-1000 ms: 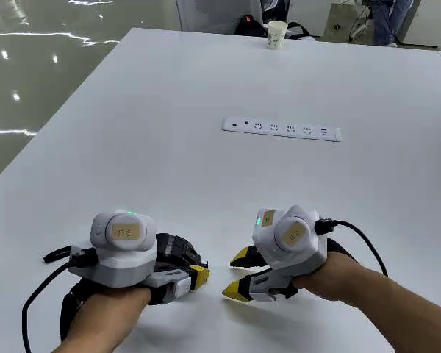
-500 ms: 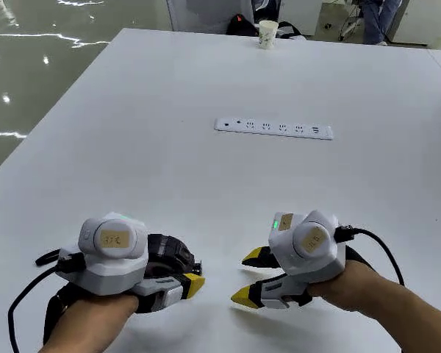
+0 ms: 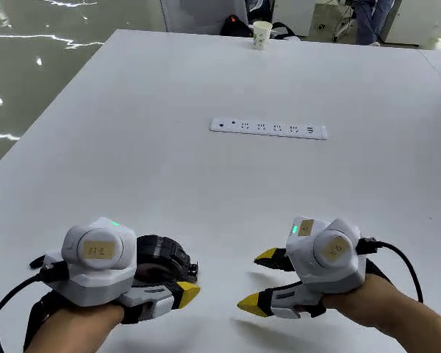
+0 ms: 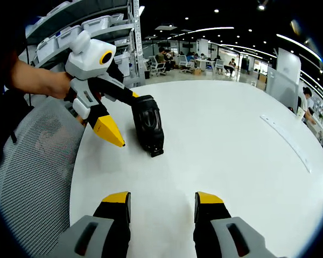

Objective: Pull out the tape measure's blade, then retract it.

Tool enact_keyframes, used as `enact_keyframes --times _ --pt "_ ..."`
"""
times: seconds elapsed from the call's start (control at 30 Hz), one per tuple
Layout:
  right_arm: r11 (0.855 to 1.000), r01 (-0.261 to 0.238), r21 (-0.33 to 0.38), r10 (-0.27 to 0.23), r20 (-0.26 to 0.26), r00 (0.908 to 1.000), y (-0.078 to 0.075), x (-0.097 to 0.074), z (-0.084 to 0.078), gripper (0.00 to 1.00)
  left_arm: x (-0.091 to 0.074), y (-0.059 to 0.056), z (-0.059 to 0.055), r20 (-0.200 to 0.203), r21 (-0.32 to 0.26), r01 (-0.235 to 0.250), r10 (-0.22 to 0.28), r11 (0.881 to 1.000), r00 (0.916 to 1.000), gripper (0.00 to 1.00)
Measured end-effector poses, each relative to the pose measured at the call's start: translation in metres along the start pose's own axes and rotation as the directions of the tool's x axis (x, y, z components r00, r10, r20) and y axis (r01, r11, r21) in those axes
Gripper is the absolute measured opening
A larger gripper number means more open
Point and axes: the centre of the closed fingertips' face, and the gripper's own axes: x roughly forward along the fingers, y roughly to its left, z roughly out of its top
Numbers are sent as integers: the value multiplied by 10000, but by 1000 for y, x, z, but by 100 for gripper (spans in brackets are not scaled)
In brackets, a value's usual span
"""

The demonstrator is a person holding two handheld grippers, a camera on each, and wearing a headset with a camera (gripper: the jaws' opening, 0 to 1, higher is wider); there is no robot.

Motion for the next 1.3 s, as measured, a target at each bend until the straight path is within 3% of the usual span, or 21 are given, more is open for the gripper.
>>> enact_keyframes --times 0.53,0.83,1.3 --pt "9922 732 1007 -795 601 9950 1 -19 -7 56 -10 0 -5 433 254 341 -352 9991 9984 84" --pt "9877 941 1249 -1100 1278 9857 7 -31 -5 63 -21 -5 -8 715 680 633 -681 9957 9951 87" --pt "9818 1188 1483 -1466 1934 9701 18 -44 -10 72 -30 -9 -15 920 1119 994 -1099 9887 9897 89"
